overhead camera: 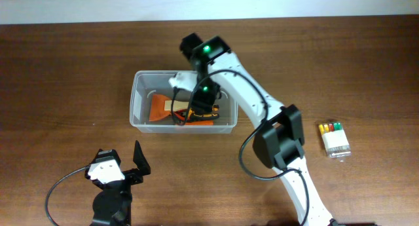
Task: Pack container
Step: 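Release scraper and move right gripper toward the marker pack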
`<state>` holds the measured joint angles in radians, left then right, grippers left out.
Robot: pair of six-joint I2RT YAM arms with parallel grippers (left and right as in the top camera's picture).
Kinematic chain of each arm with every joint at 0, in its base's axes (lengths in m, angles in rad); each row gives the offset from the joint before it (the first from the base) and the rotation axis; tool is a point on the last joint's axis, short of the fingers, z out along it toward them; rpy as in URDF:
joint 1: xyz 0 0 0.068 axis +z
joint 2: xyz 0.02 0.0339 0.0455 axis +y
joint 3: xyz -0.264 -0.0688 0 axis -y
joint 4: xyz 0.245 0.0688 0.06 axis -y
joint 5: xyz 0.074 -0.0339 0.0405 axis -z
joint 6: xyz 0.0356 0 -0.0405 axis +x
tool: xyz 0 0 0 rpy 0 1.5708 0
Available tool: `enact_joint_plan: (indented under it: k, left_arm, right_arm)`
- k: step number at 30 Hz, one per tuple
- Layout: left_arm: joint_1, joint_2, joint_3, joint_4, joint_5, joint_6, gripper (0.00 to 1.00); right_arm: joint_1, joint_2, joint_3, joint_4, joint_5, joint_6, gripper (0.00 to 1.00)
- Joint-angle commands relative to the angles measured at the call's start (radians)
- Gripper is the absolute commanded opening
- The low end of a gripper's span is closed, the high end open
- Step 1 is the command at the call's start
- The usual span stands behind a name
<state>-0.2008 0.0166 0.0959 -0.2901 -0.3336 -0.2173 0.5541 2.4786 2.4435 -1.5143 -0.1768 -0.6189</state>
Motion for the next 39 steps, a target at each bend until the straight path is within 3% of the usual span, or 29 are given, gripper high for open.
enact_joint_plan:
  k: [1,5,7,12,16,22,30,39]
  left_arm:
    - [-0.004,-0.003,-0.003,-0.002,-0.003,0.009,0.99]
    - [-0.004,-0.003,-0.003,-0.002,-0.003,0.009,0.99]
    - [-0.004,-0.003,-0.003,-0.002,-0.003,0.009,0.99]
    - [-0.004,-0.003,-0.003,-0.002,-0.003,0.009,0.99]
    - [-0.004,-0.003,-0.003,-0.002,-0.003,0.009,0.99]
    - [-0.004,-0.003,-0.003,-0.002,-0.003,0.009,0.99]
    - [-0.004,-0.003,-0.003,-0.002,-0.004,0.009,0.99]
    - [-0.004,-0.003,-0.003,-0.002,-0.003,0.009,0.99]
  right_arm:
    - [-0.093,-0.137,0.103,-0.048,0.000,0.223,0.70]
    - [-0.207,-0.249,0.200,-0.135,-0.022,0.271,0.72]
    - [-0.272,-0.313,0.232,-0.183,-0.022,0.309,0.78]
    - [-0.448,-0.494,0.210,-0.185,0.000,0.447,0.80]
    - [-0.562,-0.628,0.135,-0.185,0.016,0.452,0.84]
    - [-0.663,-0.805,-0.211,-0.185,0.221,0.445,0.87]
    - [-0.771,-0.883,-0.675,-0.145,0.229,0.495,0.87]
    - [-0.863,-0.883,-1.142,0.162,0.305,0.481,0.87]
